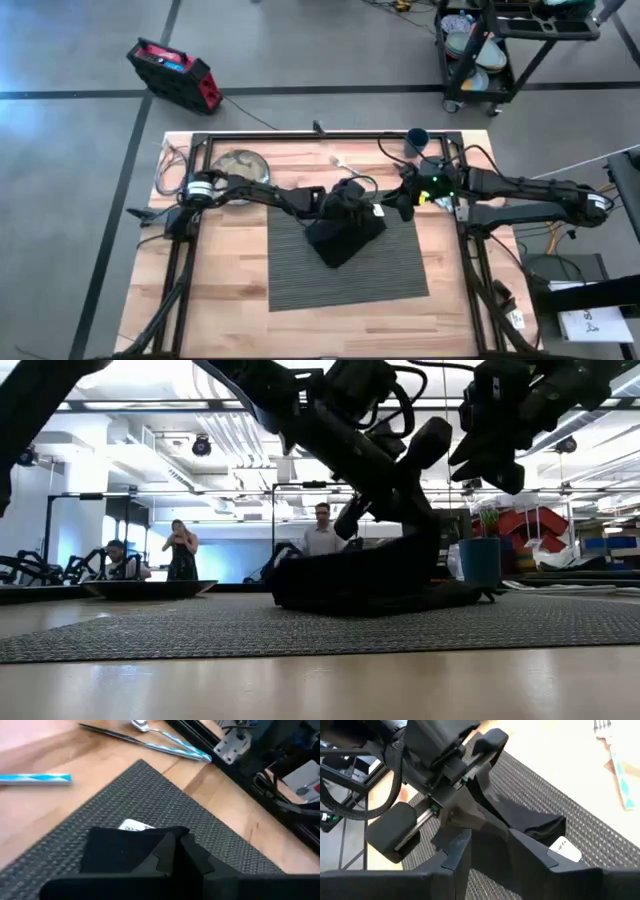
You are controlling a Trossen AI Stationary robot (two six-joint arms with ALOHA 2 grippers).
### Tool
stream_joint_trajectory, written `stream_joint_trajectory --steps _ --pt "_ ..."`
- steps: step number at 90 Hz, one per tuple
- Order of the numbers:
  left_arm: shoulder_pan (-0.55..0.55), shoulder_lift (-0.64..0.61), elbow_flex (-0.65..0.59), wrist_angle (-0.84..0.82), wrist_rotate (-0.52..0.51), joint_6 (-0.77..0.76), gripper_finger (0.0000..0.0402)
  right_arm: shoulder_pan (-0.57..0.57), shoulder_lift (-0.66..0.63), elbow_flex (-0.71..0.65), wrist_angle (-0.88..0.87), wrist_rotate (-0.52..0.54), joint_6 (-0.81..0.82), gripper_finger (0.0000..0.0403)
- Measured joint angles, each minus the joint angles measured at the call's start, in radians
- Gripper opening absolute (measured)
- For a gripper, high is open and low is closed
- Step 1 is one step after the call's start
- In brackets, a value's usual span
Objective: Set table place
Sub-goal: Fold the black napkin
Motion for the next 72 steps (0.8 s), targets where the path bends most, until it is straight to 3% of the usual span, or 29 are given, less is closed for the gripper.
stream_joint_trajectory --steps 29,72 --pt "-0.011 0.057 0.088 0.005 0.026 -0.016 0.0000 -0.016 0.000 0.000 -0.012 0.001 -0.015 0.0112" --pt "-0.107 0.252 0.313 -0.064 0.109 -0.021 0.0000 -0.066 0.000 -0.001 -0.038 -0.026 -0.056 0.0137"
